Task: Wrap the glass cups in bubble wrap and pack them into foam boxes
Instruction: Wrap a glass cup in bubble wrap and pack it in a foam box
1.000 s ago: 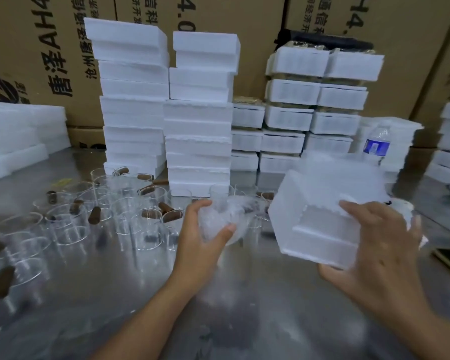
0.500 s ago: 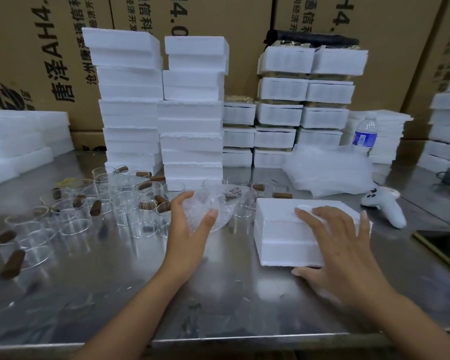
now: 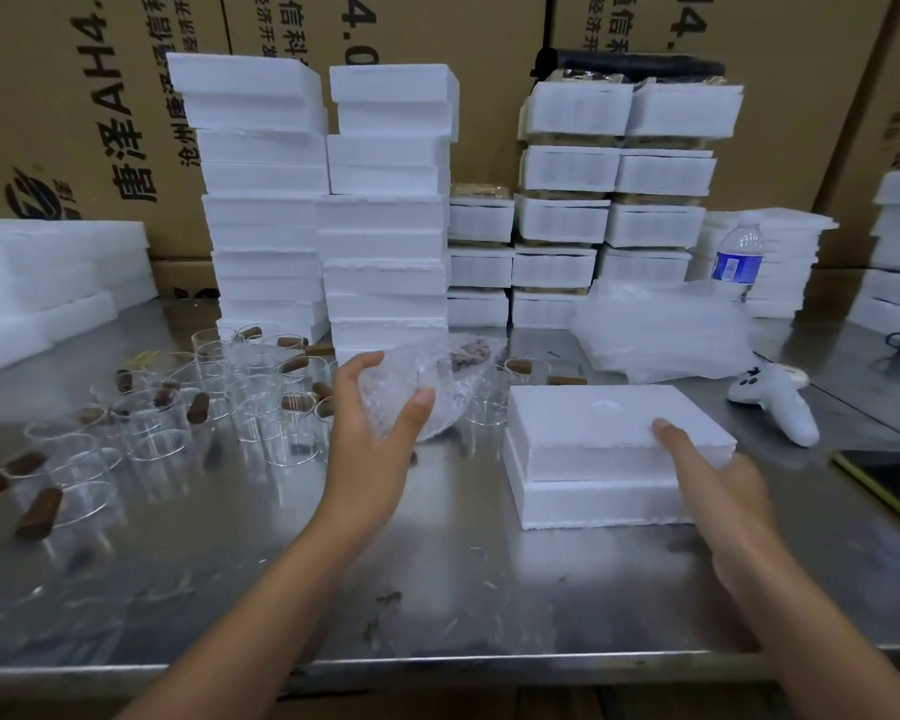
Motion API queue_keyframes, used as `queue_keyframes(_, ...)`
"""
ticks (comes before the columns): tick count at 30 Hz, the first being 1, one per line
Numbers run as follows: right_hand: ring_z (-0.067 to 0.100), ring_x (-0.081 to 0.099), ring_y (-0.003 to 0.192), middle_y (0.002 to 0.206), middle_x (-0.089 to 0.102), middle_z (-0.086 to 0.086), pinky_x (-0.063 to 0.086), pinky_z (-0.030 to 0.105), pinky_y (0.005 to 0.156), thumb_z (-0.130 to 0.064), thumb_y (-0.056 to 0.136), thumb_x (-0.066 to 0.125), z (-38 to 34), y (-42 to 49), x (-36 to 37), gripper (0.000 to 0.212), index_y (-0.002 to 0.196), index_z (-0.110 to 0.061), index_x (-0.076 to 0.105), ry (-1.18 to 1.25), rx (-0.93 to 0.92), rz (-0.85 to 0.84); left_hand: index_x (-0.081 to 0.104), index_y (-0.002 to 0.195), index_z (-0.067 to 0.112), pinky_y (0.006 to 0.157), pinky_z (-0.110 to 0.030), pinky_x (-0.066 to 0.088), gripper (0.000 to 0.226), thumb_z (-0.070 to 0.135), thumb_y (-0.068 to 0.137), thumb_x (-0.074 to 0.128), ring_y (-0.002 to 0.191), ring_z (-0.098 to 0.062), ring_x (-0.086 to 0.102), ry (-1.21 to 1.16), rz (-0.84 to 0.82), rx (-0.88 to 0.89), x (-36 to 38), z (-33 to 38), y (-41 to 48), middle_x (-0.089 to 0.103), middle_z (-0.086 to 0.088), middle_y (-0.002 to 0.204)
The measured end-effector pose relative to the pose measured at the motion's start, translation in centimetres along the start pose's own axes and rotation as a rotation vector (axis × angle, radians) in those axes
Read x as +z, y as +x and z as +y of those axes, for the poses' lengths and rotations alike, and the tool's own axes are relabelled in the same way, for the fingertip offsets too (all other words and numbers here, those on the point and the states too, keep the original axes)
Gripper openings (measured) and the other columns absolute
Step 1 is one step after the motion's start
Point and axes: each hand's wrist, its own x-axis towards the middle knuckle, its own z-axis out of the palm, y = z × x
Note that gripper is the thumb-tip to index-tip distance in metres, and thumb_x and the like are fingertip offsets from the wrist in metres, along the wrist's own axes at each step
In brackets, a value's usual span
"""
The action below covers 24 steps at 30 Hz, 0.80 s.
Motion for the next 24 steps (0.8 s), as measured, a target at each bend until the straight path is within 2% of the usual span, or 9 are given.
queue_keyframes(3,0.018,0.057,0.079,0.096,0.057,-0.005,0.045,0.024,0.033,-0.052,0.072,0.071,-0.3,0.2,-0.8,0.052,0.110,-0.021,0.054,0.102,-0.006,0.000,0.037,0.115,0.037,0.070,0.006,0.036,0.041,0.043,0.080,0.059,0.089,0.022,0.046,0.003,0.019,0.044,-0.9,1.5,0.4,0.040,0.023,0.112)
queue_keyframes(5,0.022,0.058,0.091,0.108,0.058,-0.002,0.045,0.021,0.036,-0.048,0.074,0.071,-0.6,0.1,-1.3,0.056,0.119,-0.020,0.054,0.107,-0.052,0.022,0.037,0.115,0.040,0.089,-0.008,0.036,0.049,0.054,0.072,0.055,0.104,0.011,0.046,0.007,0.030,0.039,-1.3,2.2,0.8,0.042,0.020,0.115)
queue_keyframes(7,0.025,0.059,0.102,0.111,0.060,-0.002,0.052,0.028,0.057,-0.044,0.075,0.072,-1.2,-0.1,-1.5,0.052,0.118,-0.021,0.054,0.120,-0.160,0.054,0.037,0.117,0.038,0.095,-0.020,0.035,0.054,0.056,0.069,0.054,0.112,0.007,0.043,0.010,0.042,0.035,-1.6,2.7,1.2,0.041,0.020,0.118)
queue_keyframes(11,0.016,0.056,0.109,0.119,0.054,-0.006,0.048,0.042,0.093,-0.027,0.076,0.075,-3.9,-2.6,-1.0,0.062,0.127,-0.023,0.039,0.207,-0.416,0.047,0.039,0.116,0.039,0.085,-0.003,0.026,0.051,0.055,0.073,0.060,0.098,0.036,0.028,-0.003,0.039,0.084,-2.1,3.7,1.9,0.035,0.034,0.114)
queue_keyframes(14,0.003,0.055,0.106,0.112,0.049,-0.025,0.050,0.027,0.087,-0.023,0.071,0.078,-6.0,-5.7,0.3,0.077,0.131,-0.033,0.030,0.229,-0.657,-0.024,0.042,0.115,0.039,0.090,-0.003,0.031,0.048,0.053,0.075,0.063,0.101,0.035,0.032,-0.016,0.085,0.124,-2.5,5.0,2.4,0.038,0.032,0.115)
queue_keyframes(17,-0.009,0.053,0.103,0.112,0.044,-0.042,0.048,0.008,0.073,-0.016,0.067,0.081,-7.2,-9.0,2.3,0.081,0.125,-0.035,0.028,0.176,-0.925,-0.201,0.044,0.109,0.043,0.105,-0.037,0.041,0.046,0.058,0.071,0.065,0.124,-0.008,0.047,-0.088,0.127,0.117,-3.1,6.3,2.8,0.048,0.008,0.127)
queue_keyframes(19,-0.001,0.058,0.092,0.112,0.047,-0.033,0.050,0.013,0.064,-0.015,0.064,0.084,-7.1,-10.8,3.7,0.083,0.123,-0.033,0.027,-0.036,-1.119,-0.301,0.044,0.106,0.047,0.103,-0.050,0.042,0.046,0.063,0.067,0.065,0.126,-0.024,0.048,-0.113,0.131,0.106,-3.6,7.0,3.1,0.048,-0.003,0.134)
queue_keyframes(22,0.018,0.055,0.074,0.094,0.063,0.001,0.046,0.027,0.063,-0.014,0.055,0.087,-6.2,-12.1,5.3,0.090,0.126,-0.017,0.033,-0.449,-1.480,-0.239,0.044,0.107,0.047,0.103,-0.049,0.043,0.042,0.058,0.073,0.065,0.123,-0.014,0.048,-0.086,0.153,0.110,-4.4,7.0,3.4,0.048,0.009,0.126)
queue_keyframes(24,0.017,0.047,0.074,0.085,0.062,0.003,0.040,0.028,0.065,-0.013,0.053,0.083,-5.6,-12.3,6.1,0.089,0.129,-0.015,0.036,-0.541,-1.537,-0.226,0.044,0.111,0.045,0.102,-0.048,0.043,0.046,0.059,0.073,0.064,0.122,-0.013,0.049,-0.060,0.181,0.094,-5.1,6.7,3.4,0.047,0.011,0.126)
